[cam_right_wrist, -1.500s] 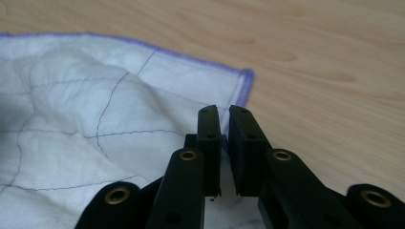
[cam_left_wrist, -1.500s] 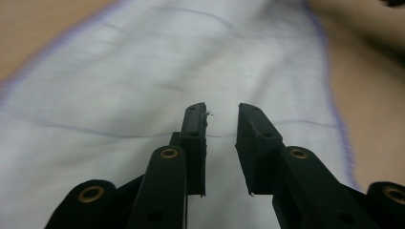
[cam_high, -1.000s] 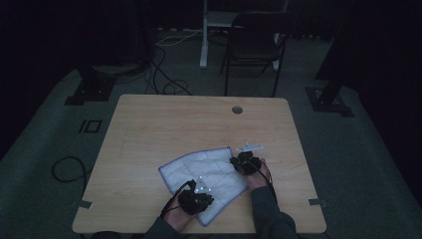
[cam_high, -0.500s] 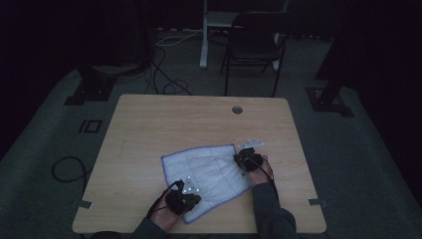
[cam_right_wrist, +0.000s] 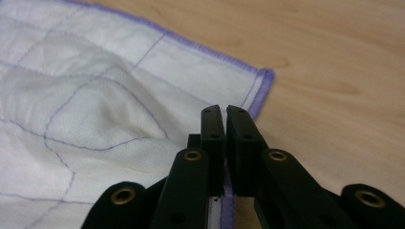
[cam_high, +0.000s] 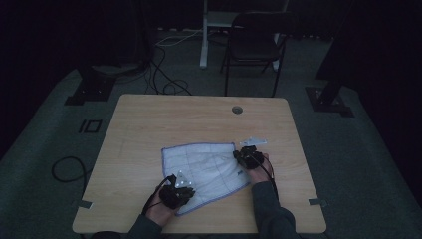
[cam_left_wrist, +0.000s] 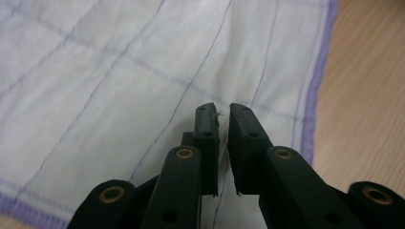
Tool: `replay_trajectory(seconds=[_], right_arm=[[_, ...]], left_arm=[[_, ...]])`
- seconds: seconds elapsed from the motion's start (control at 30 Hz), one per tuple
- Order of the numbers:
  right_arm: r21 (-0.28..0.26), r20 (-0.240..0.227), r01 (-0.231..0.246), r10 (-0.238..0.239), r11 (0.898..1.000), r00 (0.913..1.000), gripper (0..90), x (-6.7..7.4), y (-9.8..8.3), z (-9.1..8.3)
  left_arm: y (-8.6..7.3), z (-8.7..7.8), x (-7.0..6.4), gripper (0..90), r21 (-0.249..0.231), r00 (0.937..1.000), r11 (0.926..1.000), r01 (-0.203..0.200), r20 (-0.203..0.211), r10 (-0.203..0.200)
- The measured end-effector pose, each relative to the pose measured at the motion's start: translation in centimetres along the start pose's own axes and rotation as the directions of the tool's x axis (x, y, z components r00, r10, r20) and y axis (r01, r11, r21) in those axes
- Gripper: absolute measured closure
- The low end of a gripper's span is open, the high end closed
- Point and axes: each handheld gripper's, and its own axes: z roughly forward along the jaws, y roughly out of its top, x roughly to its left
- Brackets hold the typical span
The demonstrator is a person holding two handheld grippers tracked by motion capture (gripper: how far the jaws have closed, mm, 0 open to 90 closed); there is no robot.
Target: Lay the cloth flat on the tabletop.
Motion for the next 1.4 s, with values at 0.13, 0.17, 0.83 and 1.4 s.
replay_trajectory(seconds=[0.13, 0.17, 0.83, 1.4], right_arm=[[-0.028, 0.001, -0.007, 0.007, 1.0, 1.0, 86.3, -0.2, 0.6, -0.1], [-0.037, 0.003, -0.003, 0.004, 0.999, 1.0, 85.9, -0.2, 0.8, -0.1], [-0.078, -0.023, 0.035, -0.037, 0.996, 0.9991, 82.4, 0.1, 2.8, 0.1], [0.037, -0.012, 0.016, -0.015, 0.999, 0.9998, 86.4, -1.0, 0.8, 2.9]], left_arm=[[0.9, 0.4, -0.6, 81.3, -0.034, 0.9998, 0.9994, -0.002, 0.018, 0.003], [1.2, 0.6, -0.8, 81.3, -0.043, 0.9995, 0.9991, -0.006, 0.03, 0.007], [0.5, 1.7, -1.8, 82.2, 0.004, 0.993, 0.9972, -0.075, 0.092, 0.074], [-1.5, 0.3, -0.5, 81.6, -0.035, 0.9921, 0.9959, -0.084, 0.09, 0.087]])
